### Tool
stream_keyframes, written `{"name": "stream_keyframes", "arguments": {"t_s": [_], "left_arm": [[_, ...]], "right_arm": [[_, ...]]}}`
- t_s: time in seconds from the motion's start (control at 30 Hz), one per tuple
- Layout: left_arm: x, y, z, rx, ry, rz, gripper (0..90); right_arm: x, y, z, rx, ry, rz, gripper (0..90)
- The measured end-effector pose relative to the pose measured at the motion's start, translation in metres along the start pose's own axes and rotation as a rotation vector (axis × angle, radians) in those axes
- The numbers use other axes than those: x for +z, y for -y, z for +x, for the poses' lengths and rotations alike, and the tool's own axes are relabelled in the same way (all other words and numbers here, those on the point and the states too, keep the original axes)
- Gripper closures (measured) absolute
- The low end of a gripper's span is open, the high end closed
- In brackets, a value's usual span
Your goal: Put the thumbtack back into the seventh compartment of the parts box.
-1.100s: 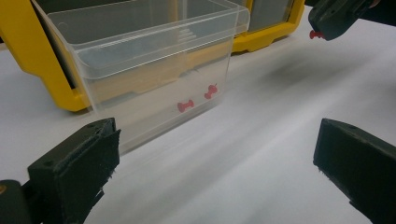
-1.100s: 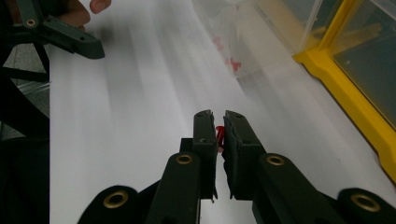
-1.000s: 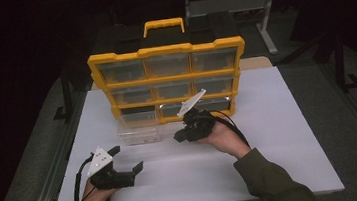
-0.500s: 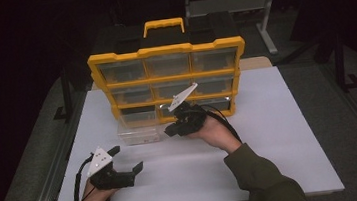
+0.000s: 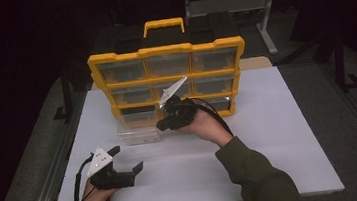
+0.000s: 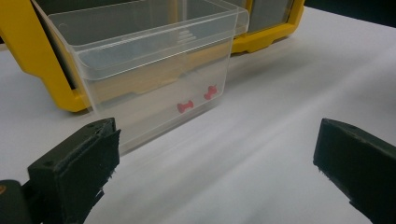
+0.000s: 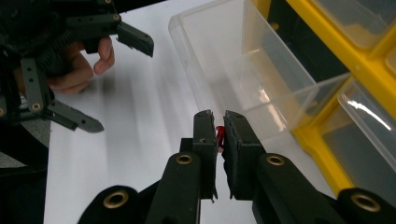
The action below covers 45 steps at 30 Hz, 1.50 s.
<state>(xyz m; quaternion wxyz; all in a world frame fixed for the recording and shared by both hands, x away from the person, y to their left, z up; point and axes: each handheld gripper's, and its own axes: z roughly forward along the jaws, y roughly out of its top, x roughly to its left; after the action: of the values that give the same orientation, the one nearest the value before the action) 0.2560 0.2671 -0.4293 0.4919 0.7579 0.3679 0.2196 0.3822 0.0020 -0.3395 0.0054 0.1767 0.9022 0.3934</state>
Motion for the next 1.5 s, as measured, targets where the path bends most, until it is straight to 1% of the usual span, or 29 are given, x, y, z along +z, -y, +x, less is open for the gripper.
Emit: {"name": "stream_keyframes", "arguments": {"t_s": [0.2,0.27,0.33,0.37,0.4,0.53,0.57,0.63,0.67,0.73,0.77,0.8,0.83,0.97,1.07,1.13,1.3,1.33,1.5], "left_arm": [[0.0,0.0,0.0,-0.001,0.0,-0.003,0.0],[0.0,0.0,0.0,0.0,0.0,-0.003,0.0],[0.0,0.0,0.0,-0.001,0.0,-0.004,0.0],[0.0,0.0,0.0,-0.003,0.0,-0.004,0.0],[0.0,0.0,0.0,-0.002,0.0,-0.003,0.0],[0.0,0.0,0.0,0.002,0.001,-0.002,0.0],[0.0,0.0,0.0,0.002,0.001,-0.003,0.0],[0.0,0.0,0.0,-0.001,0.001,-0.005,0.0],[0.0,0.0,0.0,-0.003,0.001,-0.006,0.0],[0.0,0.0,0.0,-0.003,0.001,-0.007,0.0],[0.0,0.0,0.0,-0.003,0.001,-0.007,0.0],[0.0,0.0,0.0,-0.003,0.002,-0.007,0.0],[0.0,0.0,0.0,-0.003,0.002,-0.007,0.0],[0.0,0.0,0.0,-0.002,0.002,-0.005,0.0],[0.0,0.0,0.0,-0.002,0.002,-0.006,0.0],[0.0,0.0,0.0,-0.002,0.002,-0.007,0.0],[0.0,0.0,0.0,-0.002,0.003,-0.007,0.0],[0.0,0.0,0.0,-0.001,0.003,-0.006,0.0],[0.0,0.0,0.0,-0.001,0.003,-0.005,0.0]], "right_arm": [[0.005,-0.01,-0.001,-0.016,0.001,0.009,82.7],[0.006,-0.013,-0.001,-0.01,0.003,0.017,82.7],[0.009,-0.015,-0.003,-0.016,0.001,0.012,82.7],[0.009,-0.017,-0.002,-0.009,0.0,0.018,82.7],[0.011,-0.018,-0.004,-0.018,0.004,0.019,82.7],[0.015,-0.024,-0.005,-0.012,0.004,0.024,82.7],[0.017,-0.025,-0.006,-0.022,0.004,0.025,82.7],[0.019,-0.028,-0.007,-0.019,0.003,0.032,82.7],[0.021,-0.029,-0.008,-0.022,0.005,0.036,82.7],[0.024,-0.03,-0.009,-0.01,0.004,0.048,82.7],[0.026,-0.031,-0.011,-0.023,0.003,0.046,82.7],[0.027,-0.032,-0.01,-0.005,0.004,0.058,82.7],[0.028,-0.032,-0.011,-0.005,-0.001,0.061,82.7],[0.034,-0.036,-0.014,-0.014,0.005,0.073,82.7],[0.038,-0.037,-0.016,-0.016,-0.004,0.075,82.6],[0.041,-0.038,-0.017,-0.019,0.005,0.084,82.6],[0.047,-0.038,-0.021,-0.024,-0.001,0.091,82.6],[0.045,-0.038,-0.016,0.059,0.014,0.147,82.6],[0.048,-0.04,-0.016,0.058,0.016,0.162,82.2]]}}
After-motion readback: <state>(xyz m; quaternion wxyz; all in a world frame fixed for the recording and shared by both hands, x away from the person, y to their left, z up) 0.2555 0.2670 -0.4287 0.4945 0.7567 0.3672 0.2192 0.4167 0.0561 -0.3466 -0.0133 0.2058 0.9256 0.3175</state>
